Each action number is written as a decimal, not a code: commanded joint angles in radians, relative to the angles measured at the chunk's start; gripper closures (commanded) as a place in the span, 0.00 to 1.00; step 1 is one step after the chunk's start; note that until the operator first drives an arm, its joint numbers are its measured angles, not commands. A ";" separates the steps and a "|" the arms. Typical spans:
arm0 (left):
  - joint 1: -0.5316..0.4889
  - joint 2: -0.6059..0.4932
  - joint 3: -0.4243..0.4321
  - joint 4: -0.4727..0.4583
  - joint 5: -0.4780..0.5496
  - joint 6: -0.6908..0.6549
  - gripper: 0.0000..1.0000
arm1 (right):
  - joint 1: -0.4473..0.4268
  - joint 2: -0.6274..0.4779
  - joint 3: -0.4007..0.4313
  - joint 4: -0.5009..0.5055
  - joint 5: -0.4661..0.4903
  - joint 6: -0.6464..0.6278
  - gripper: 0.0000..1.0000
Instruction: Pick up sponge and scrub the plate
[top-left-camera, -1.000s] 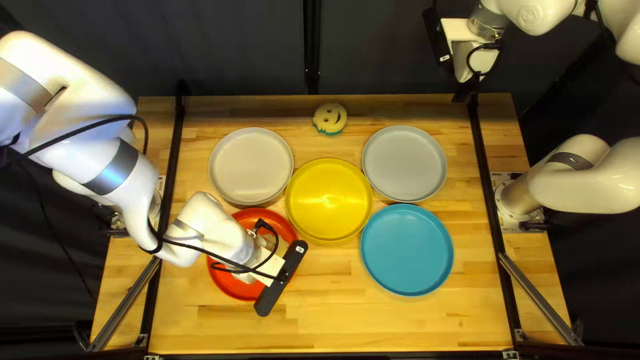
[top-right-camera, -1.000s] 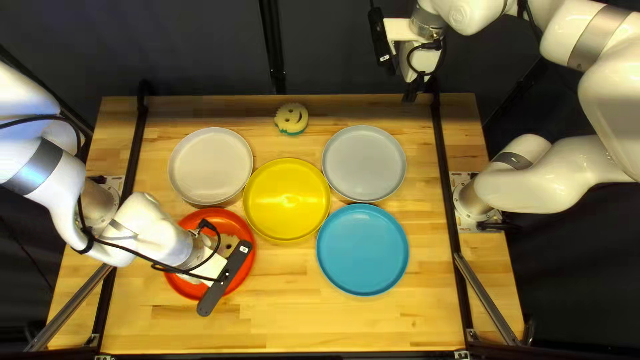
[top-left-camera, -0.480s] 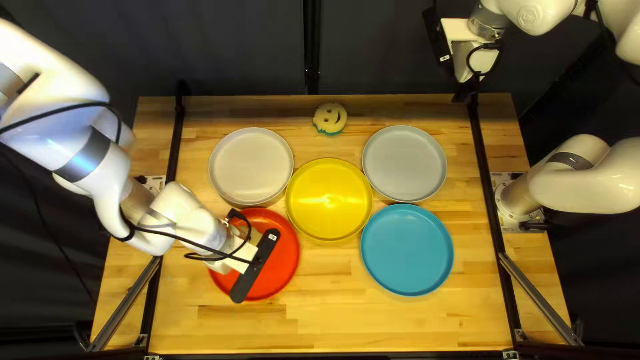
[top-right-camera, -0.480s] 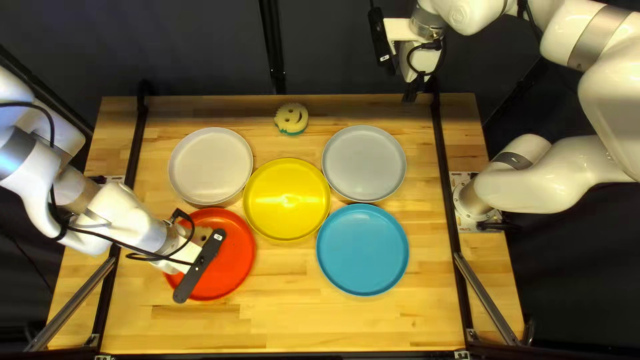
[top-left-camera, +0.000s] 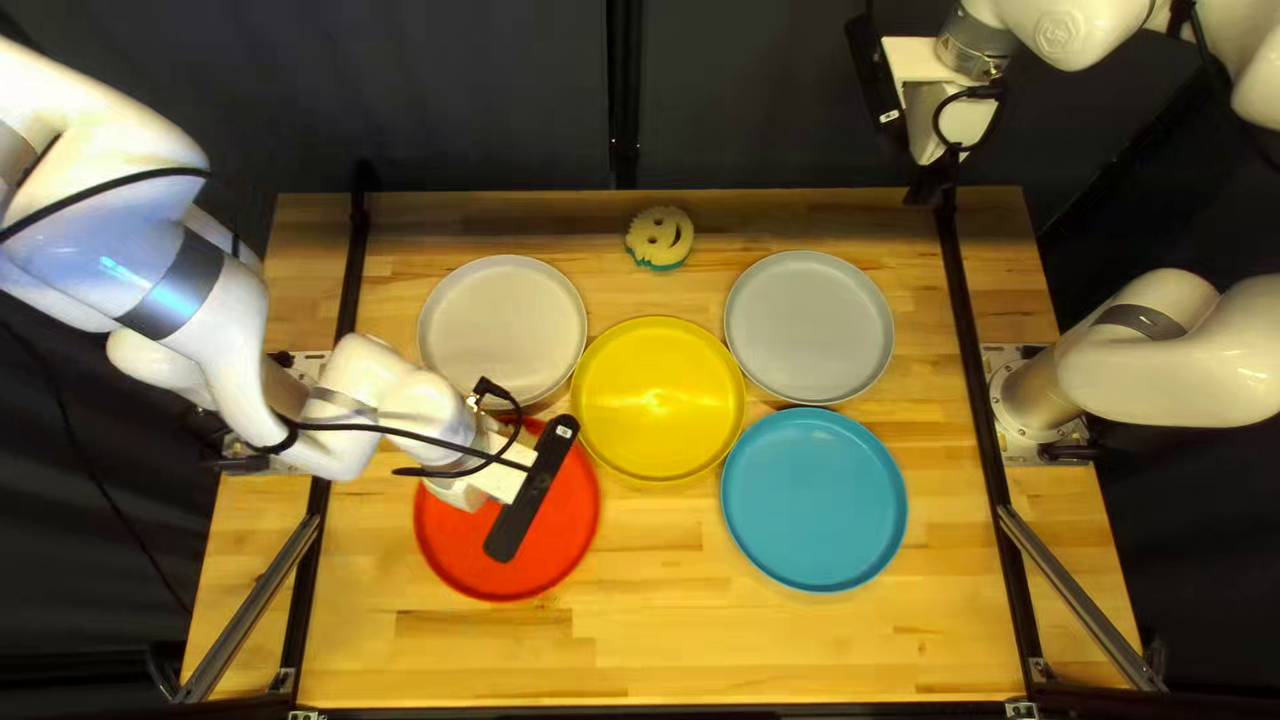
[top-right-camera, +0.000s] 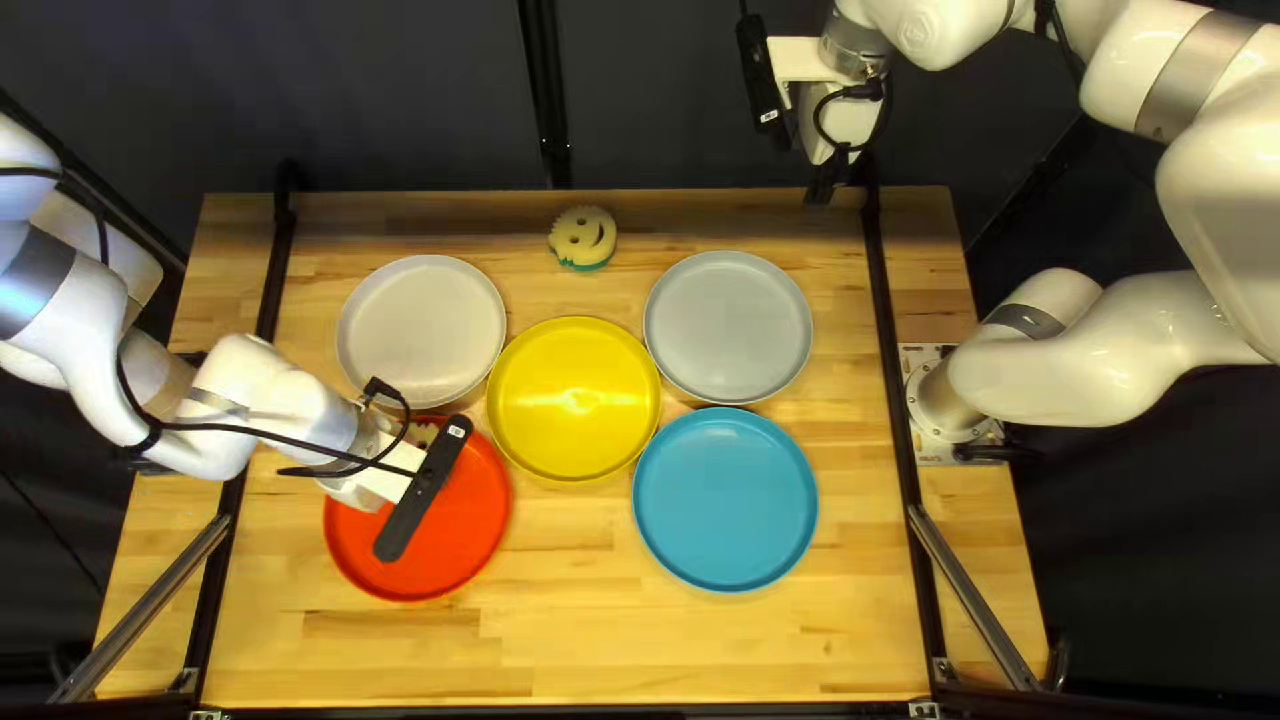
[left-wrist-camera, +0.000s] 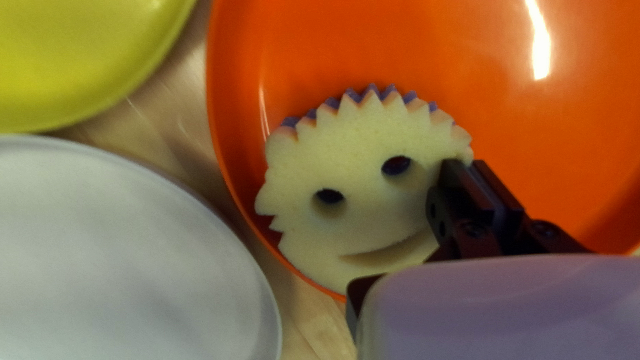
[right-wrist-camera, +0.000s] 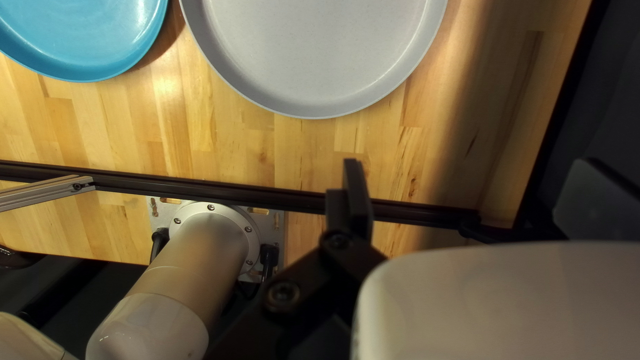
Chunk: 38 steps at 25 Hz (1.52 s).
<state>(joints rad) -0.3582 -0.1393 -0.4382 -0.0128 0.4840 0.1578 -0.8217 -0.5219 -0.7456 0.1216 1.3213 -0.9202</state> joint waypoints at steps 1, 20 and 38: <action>-0.012 -0.003 0.008 0.004 -0.009 -0.007 1.00 | 0.000 0.000 0.000 0.000 0.000 0.000 0.00; -0.076 -0.096 0.129 -0.037 -0.029 -0.089 1.00 | 0.000 0.000 0.000 0.000 0.000 0.000 0.00; -0.117 0.075 -0.044 0.011 -0.052 -0.073 1.00 | 0.000 0.000 0.000 0.000 0.000 0.000 0.00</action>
<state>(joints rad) -0.4558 -0.0384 -0.5064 -0.0123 0.4269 0.1127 -0.8217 -0.5219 -0.7456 0.1216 1.3213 -0.9202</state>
